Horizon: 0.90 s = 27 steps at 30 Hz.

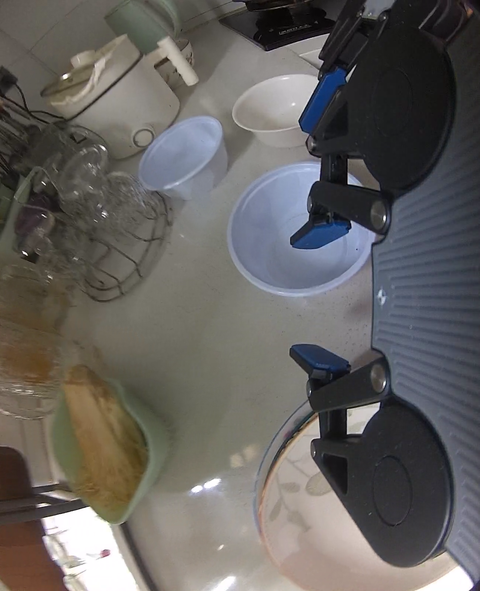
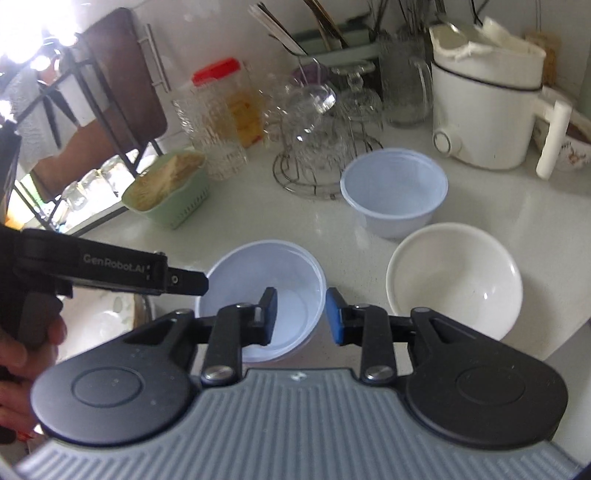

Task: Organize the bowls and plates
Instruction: 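Move both grippers toward the light blue plastic bowl, then close both grippers on the rim of the light blue bowl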

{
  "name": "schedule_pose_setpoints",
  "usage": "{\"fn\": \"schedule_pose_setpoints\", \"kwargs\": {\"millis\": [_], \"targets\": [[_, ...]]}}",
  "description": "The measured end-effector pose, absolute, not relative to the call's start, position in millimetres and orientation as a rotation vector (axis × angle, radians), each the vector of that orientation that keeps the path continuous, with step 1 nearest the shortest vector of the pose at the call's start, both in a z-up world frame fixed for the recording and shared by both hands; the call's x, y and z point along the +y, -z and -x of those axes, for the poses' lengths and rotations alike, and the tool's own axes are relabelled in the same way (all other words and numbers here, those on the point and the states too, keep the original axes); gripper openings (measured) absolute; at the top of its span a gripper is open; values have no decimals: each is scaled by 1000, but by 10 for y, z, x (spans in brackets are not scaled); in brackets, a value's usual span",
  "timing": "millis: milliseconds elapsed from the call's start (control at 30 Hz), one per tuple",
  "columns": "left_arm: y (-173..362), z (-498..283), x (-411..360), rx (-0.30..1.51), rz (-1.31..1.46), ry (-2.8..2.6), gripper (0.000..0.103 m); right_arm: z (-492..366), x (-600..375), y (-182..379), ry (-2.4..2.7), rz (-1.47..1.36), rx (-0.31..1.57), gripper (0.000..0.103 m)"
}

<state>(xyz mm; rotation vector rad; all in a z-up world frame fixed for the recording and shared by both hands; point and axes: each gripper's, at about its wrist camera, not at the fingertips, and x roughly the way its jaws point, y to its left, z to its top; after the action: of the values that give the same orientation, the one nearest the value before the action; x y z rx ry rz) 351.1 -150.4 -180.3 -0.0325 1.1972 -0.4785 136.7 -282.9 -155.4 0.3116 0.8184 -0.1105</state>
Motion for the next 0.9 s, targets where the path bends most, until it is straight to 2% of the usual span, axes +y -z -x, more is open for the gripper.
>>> {"fn": "schedule_pose_setpoints", "kwargs": {"millis": [300, 367, 433, 500, 567, 900], "targets": [[1919, -3597, -1664, 1211, -3, 508, 62, -1500, -2907, 1710, 158, -332, 846, 31], [1953, -3613, -1675, 1221, 6, 508, 57, -1501, -2923, 1746, 169, -344, 854, 31], [1983, -3616, -1691, 1237, 7, 510, 51, -1508, -2924, 1773, 169, -350, 860, 25], [2017, -3616, -1701, 1252, 12, 520, 42, -1497, -2925, 1791, 167, -362, 862, 21], [2040, -3612, -1709, 1261, 12, 524, 28, -1490, -2922, 1809, 160, -376, 868, 18], [1904, -3579, -1660, 1243, 50, 559, 25, -1392, -2926, 1720, 138, -387, 859, 16]]}}
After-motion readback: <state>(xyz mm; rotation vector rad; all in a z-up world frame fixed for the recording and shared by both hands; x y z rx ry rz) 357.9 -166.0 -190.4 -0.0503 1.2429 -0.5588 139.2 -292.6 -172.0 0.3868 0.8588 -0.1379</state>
